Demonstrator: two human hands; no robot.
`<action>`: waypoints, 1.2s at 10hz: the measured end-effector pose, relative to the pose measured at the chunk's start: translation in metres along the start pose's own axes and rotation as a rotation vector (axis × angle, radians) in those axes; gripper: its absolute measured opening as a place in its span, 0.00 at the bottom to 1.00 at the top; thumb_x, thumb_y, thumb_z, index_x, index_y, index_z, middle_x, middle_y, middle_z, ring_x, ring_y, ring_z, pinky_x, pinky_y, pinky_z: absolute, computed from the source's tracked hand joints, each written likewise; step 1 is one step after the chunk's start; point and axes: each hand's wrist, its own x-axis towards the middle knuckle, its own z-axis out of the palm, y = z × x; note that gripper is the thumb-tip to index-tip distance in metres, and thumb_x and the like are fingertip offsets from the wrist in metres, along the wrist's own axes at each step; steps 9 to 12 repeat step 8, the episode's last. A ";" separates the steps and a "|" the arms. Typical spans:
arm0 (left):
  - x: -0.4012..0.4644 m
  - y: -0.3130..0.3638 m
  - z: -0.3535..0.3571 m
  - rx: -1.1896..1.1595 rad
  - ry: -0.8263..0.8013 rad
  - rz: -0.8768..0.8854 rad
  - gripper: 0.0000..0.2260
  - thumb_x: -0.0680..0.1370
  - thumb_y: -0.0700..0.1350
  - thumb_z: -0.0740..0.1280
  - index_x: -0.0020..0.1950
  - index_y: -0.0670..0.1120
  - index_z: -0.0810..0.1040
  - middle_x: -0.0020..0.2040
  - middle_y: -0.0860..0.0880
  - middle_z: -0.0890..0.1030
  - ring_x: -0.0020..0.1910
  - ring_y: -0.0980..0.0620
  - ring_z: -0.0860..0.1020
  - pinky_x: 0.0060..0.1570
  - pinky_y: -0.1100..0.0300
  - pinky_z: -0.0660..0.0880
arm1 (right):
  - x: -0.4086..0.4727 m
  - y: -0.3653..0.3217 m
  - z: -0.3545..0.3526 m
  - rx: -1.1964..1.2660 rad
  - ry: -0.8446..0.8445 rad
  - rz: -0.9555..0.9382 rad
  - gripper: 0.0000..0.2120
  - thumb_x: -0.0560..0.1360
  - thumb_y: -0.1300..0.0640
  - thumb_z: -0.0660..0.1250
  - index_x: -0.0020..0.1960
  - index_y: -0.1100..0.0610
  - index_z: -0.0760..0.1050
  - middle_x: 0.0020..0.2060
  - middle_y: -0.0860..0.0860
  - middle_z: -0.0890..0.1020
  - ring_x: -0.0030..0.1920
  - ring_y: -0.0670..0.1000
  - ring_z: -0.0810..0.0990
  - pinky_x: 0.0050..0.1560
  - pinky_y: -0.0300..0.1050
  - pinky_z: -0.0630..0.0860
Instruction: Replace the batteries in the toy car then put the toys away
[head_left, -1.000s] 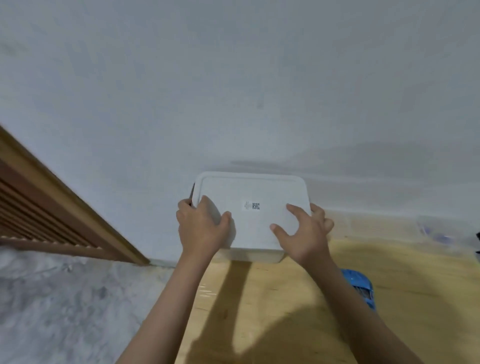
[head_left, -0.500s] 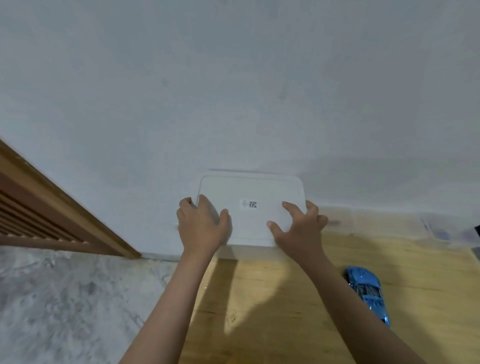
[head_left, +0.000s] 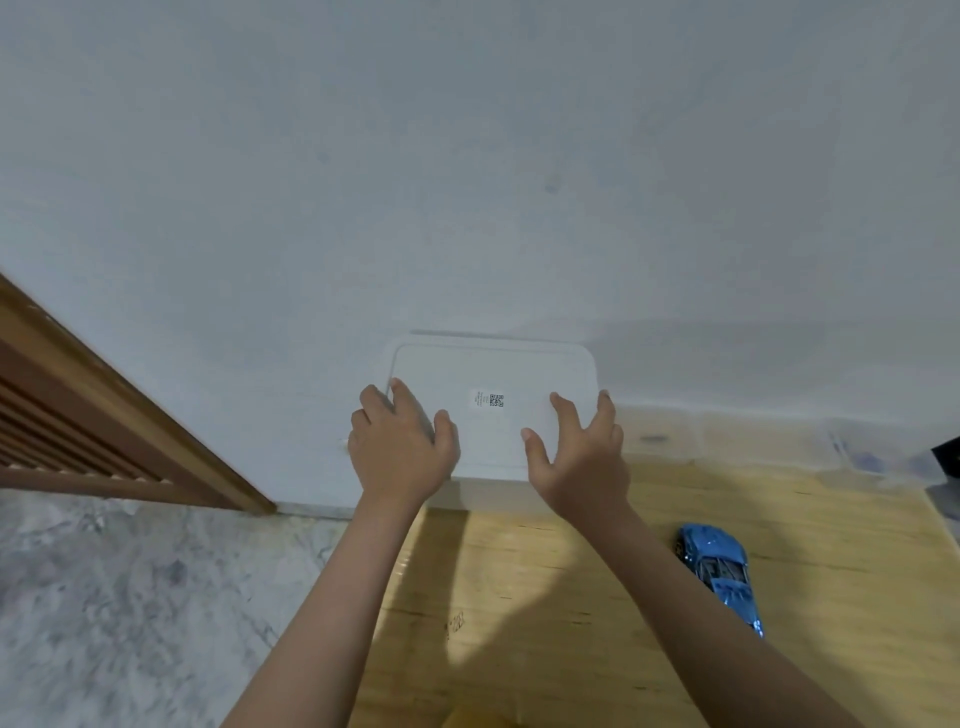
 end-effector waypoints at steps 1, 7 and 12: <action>0.001 -0.004 0.001 -0.017 0.009 -0.001 0.32 0.71 0.59 0.57 0.69 0.39 0.67 0.63 0.37 0.68 0.51 0.38 0.72 0.46 0.50 0.72 | 0.003 0.003 -0.003 0.019 -0.011 0.003 0.25 0.71 0.43 0.68 0.64 0.54 0.73 0.62 0.66 0.69 0.48 0.65 0.78 0.37 0.50 0.77; 0.013 -0.007 0.006 -0.028 -0.176 0.006 0.37 0.74 0.63 0.58 0.76 0.45 0.53 0.77 0.37 0.51 0.70 0.36 0.61 0.60 0.44 0.68 | 0.001 0.012 0.010 0.182 -0.011 0.033 0.25 0.72 0.45 0.68 0.65 0.55 0.71 0.71 0.63 0.64 0.65 0.63 0.70 0.51 0.52 0.76; 0.020 -0.025 -0.012 -0.423 -0.256 -0.101 0.38 0.75 0.63 0.62 0.78 0.47 0.52 0.79 0.44 0.46 0.77 0.45 0.50 0.73 0.46 0.56 | 0.014 0.024 -0.013 0.505 -0.034 0.266 0.27 0.74 0.46 0.68 0.68 0.56 0.67 0.72 0.60 0.61 0.73 0.60 0.59 0.68 0.53 0.63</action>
